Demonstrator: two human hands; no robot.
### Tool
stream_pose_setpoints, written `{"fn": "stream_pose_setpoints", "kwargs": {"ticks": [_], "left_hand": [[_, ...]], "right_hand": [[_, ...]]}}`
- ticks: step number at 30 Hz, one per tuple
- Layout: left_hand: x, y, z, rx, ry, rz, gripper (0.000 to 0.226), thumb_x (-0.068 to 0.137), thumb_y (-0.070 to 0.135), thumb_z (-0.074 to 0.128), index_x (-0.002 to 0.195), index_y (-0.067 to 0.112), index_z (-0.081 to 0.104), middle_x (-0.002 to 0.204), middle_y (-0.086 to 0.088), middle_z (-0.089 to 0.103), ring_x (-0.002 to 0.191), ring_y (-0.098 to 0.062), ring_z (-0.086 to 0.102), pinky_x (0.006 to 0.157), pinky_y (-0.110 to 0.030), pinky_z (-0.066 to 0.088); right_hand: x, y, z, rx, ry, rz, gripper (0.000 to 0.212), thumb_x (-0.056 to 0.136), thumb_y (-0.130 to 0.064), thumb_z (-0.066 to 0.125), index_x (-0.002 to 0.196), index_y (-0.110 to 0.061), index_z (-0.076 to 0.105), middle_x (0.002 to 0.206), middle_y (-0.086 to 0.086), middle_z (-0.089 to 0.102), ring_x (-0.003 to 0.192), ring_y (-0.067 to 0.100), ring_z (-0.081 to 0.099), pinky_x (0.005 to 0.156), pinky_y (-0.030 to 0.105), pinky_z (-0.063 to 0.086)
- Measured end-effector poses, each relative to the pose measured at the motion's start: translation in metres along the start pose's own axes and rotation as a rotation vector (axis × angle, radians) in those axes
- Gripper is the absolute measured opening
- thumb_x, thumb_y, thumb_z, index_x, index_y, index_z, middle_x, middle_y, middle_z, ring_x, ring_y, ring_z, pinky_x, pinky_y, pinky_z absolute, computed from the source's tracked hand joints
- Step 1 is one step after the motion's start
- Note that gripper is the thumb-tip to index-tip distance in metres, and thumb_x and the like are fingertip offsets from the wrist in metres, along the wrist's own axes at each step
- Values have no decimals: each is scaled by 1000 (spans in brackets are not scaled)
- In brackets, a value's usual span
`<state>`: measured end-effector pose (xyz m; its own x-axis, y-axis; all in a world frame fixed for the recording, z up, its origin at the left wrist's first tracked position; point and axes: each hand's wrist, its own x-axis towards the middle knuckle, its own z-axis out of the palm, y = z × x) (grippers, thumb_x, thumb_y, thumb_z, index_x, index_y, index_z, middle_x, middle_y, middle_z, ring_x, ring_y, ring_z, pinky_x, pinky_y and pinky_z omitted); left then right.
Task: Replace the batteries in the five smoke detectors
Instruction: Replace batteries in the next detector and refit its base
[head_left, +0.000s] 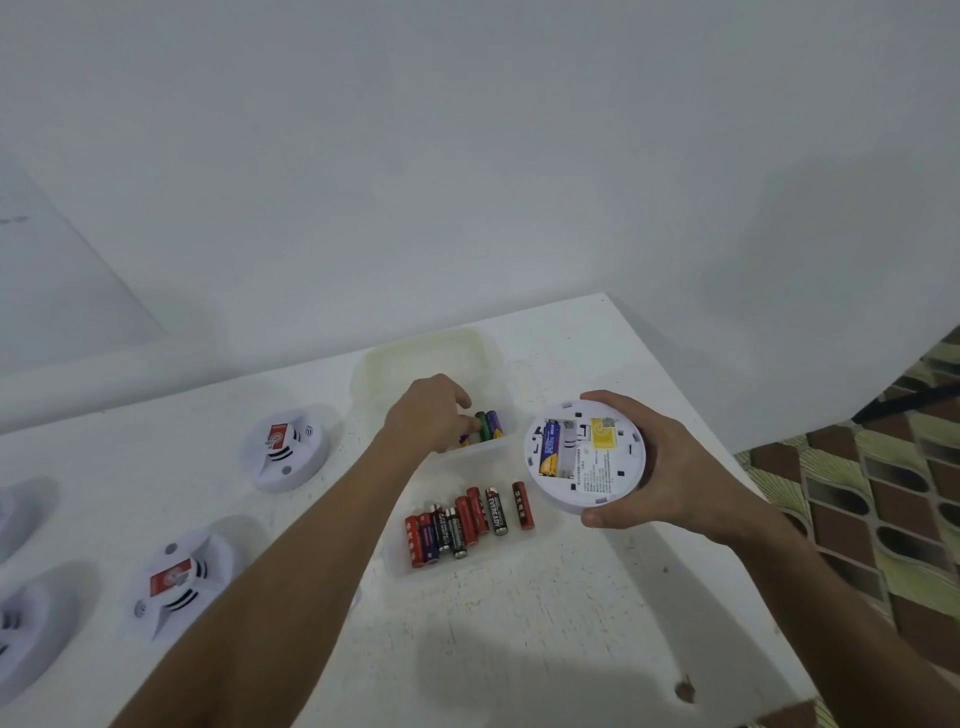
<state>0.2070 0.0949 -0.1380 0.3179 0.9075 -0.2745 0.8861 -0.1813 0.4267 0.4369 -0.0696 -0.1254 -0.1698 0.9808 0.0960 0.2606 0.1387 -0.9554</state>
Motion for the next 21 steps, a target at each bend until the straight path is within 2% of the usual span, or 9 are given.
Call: {"fn": "stream_pose_setpoints", "kwargs": {"ticks": [3,6,9,12,14,16,17,18,21], "left_hand": [[0,-4,4,35,21,10,39,88,32,70,124,16,66,133,-5,60,107,-23,63,88,-31,49],[-1,-5,5,31,26,16,38,90,32,68,122,10,68,131,-7,63,117,-24,59,90,-27,45],[-4,-3,4,5,43,9,35,91,29,67,119,8,69,126,-9,65,111,-26,62,86,-27,46],[-12,1,-1,-172,95,4,33,93,21,61,124,13,66,124,-11,66,100,-26,67,86,-31,54],[-24,8,-11,-251,176,37,37,96,21,52,131,18,62,117,-9,69,98,-23,67,79,-24,51],[-41,15,-23,-320,212,114,40,98,19,44,135,21,59,89,6,73,77,-12,66,63,-19,47],[-52,19,-30,-347,188,166,41,99,18,42,137,21,58,69,16,66,61,-5,60,59,-20,48],[-64,21,-36,-344,151,222,41,100,18,43,138,21,57,61,19,58,52,-1,52,59,-22,51],[-98,24,-51,-326,24,332,34,95,25,61,128,33,59,85,14,62,59,2,55,56,-12,45]], "right_hand": [[2,1,0,13,4,3,87,57,-13,94,134,-21,55,124,-2,64,118,21,61,88,28,57],[4,2,3,12,-4,12,86,57,-13,94,134,-21,55,124,-2,64,118,20,61,86,27,57],[6,2,5,0,-12,20,88,57,-15,93,135,-18,54,124,-3,64,118,21,60,87,30,57],[8,1,5,-8,-12,14,88,57,-14,94,135,-17,53,124,-1,63,118,23,60,91,37,58],[9,-2,5,-7,-6,1,89,58,-12,95,135,-18,53,125,0,63,119,23,60,91,37,58],[11,-5,7,-12,-4,-18,89,58,-12,95,135,-20,53,125,-1,63,119,22,60,90,33,58],[11,-7,8,-15,-5,-24,89,57,-13,95,136,-20,53,126,-1,63,119,22,60,90,32,58],[12,-9,11,-18,-9,-27,90,57,-14,95,136,-19,53,126,0,63,119,23,60,90,33,58],[15,-15,22,-27,-32,-36,90,57,-14,96,136,-19,52,124,-1,63,118,24,61,91,38,58]]}}
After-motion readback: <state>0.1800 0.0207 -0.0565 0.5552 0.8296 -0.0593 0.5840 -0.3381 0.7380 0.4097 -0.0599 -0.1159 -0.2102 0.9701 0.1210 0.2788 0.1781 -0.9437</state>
